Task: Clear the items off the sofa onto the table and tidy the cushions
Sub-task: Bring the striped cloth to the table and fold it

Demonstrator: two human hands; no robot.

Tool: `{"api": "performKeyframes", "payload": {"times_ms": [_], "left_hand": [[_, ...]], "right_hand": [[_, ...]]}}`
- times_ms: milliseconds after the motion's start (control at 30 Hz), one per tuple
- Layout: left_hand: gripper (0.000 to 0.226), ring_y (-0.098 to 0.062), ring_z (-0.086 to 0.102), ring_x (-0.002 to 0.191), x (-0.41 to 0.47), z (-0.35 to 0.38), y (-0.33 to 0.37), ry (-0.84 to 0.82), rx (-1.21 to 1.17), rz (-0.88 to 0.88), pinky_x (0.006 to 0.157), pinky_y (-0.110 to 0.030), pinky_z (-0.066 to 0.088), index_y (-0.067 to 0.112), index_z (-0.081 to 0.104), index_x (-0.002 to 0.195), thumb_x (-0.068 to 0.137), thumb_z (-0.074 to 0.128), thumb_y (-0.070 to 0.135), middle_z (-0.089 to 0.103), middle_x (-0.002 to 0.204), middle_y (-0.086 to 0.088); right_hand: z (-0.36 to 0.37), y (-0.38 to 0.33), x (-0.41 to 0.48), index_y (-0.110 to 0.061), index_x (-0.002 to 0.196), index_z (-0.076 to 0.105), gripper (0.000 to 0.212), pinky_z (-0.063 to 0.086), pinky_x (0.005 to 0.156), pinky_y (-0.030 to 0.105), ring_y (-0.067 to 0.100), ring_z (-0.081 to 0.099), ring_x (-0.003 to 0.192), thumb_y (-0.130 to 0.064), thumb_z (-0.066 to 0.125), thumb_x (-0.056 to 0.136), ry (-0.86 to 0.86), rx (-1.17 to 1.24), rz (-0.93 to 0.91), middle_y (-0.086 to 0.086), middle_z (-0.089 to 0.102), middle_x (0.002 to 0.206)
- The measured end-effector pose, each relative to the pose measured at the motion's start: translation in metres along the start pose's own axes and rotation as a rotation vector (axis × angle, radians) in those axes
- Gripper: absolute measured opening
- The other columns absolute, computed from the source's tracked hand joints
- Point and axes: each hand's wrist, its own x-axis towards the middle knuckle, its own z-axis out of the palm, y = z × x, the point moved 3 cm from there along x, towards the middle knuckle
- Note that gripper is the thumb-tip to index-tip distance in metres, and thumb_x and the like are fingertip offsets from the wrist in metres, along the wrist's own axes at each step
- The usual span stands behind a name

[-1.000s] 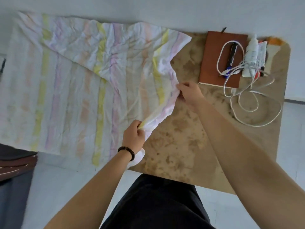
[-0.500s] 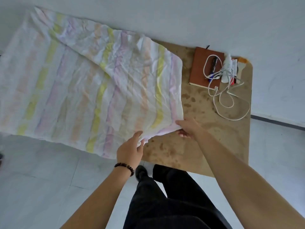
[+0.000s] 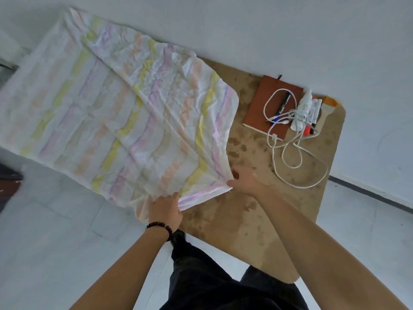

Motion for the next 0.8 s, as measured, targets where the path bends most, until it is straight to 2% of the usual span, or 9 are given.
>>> {"api": "performKeyframes", "payload": {"times_ms": [167,267,367,400,467,533,667,733,800], "left_hand": [[0.044,-0.025,0.048,0.100,-0.019,0.022,0.067,-0.018,-0.150,-0.184,0.080,-0.031,0.039,0.013,0.047,0.124,0.082,0.045,0.001,0.054,0.110,-0.005],[0.035,-0.028,0.049,0.096,-0.034,0.034,0.096,-0.024,-0.136,-0.271,0.077,-0.035,0.037,0.012,0.048,0.116,0.081,0.049,0.018,0.054,0.107,-0.007],[0.039,-0.030,0.052,0.088,-0.044,0.048,0.106,0.033,-0.192,-0.336,0.072,-0.036,0.036,0.012,0.054,0.104,0.081,0.046,0.042,0.057,0.095,-0.007],[0.040,-0.030,0.053,0.087,-0.045,0.051,0.108,0.056,-0.213,-0.354,0.072,-0.037,0.037,0.012,0.055,0.102,0.082,0.042,0.046,0.059,0.094,-0.007],[0.038,-0.030,0.054,0.092,-0.042,0.053,0.110,0.079,-0.269,-0.403,0.077,-0.039,0.039,0.013,0.055,0.102,0.093,0.037,0.044,0.060,0.097,-0.007],[0.034,-0.030,0.053,0.097,-0.035,0.056,0.110,0.079,-0.311,-0.461,0.083,-0.041,0.037,0.013,0.055,0.106,0.098,0.036,0.040,0.059,0.102,-0.006],[0.039,-0.029,0.051,0.082,-0.026,0.067,0.110,0.190,-0.388,-0.501,0.073,-0.039,0.029,0.012,0.054,0.091,0.089,0.028,0.041,0.054,0.084,-0.005],[0.037,-0.027,0.047,0.072,-0.024,0.075,0.109,0.292,-0.379,-0.458,0.069,-0.037,0.027,0.013,0.053,0.083,0.086,0.027,0.039,0.049,0.075,-0.003],[0.031,-0.024,0.043,0.068,-0.024,0.080,0.106,0.336,-0.376,-0.433,0.068,-0.036,0.027,0.015,0.050,0.081,0.086,0.029,0.037,0.043,0.072,0.002]], "right_hand": [[-0.025,0.039,-0.004,-0.026,0.071,0.042,0.018,0.036,0.051,0.026,0.018,0.051,0.061,-0.019,0.054,0.082,-0.025,-0.246,-0.125,-0.004,0.050,0.068],[-0.037,0.053,-0.016,-0.031,0.072,0.047,0.017,0.037,0.049,0.025,0.016,0.056,0.060,-0.023,0.051,0.085,-0.091,-0.354,-0.196,-0.008,0.053,0.069],[-0.038,0.059,-0.018,-0.036,0.065,0.056,0.022,0.052,0.062,0.032,0.020,0.061,0.073,-0.030,0.054,0.086,-0.204,-0.372,-0.249,-0.008,0.060,0.070],[-0.039,0.057,-0.017,-0.040,0.073,0.066,0.019,0.055,0.069,0.034,0.018,0.064,0.079,-0.030,0.055,0.087,-0.239,-0.345,-0.250,-0.009,0.068,0.080],[-0.043,0.051,-0.010,-0.032,0.114,0.070,0.026,0.052,0.068,0.024,0.015,0.065,0.092,-0.031,0.058,0.091,-0.280,-0.210,-0.199,-0.007,0.070,0.110],[-0.051,0.042,0.000,-0.024,0.135,0.056,0.044,0.043,0.059,0.018,0.015,0.061,0.093,-0.035,0.057,0.093,-0.221,-0.070,-0.122,-0.005,0.063,0.114],[-0.067,0.008,0.031,-0.015,0.100,0.061,0.019,0.042,0.061,0.025,0.018,0.056,0.079,-0.031,0.053,0.094,-0.001,0.014,-0.080,-0.004,0.058,0.080],[-0.069,-0.011,0.054,-0.010,0.095,0.059,0.025,0.043,0.060,0.027,0.020,0.056,0.071,-0.034,0.055,0.090,0.128,0.133,-0.005,-0.001,0.057,0.078],[-0.071,-0.036,0.073,-0.012,0.104,0.057,0.037,0.049,0.070,0.032,0.024,0.060,0.083,-0.043,0.057,0.083,0.238,0.246,0.041,0.002,0.061,0.090]]}}
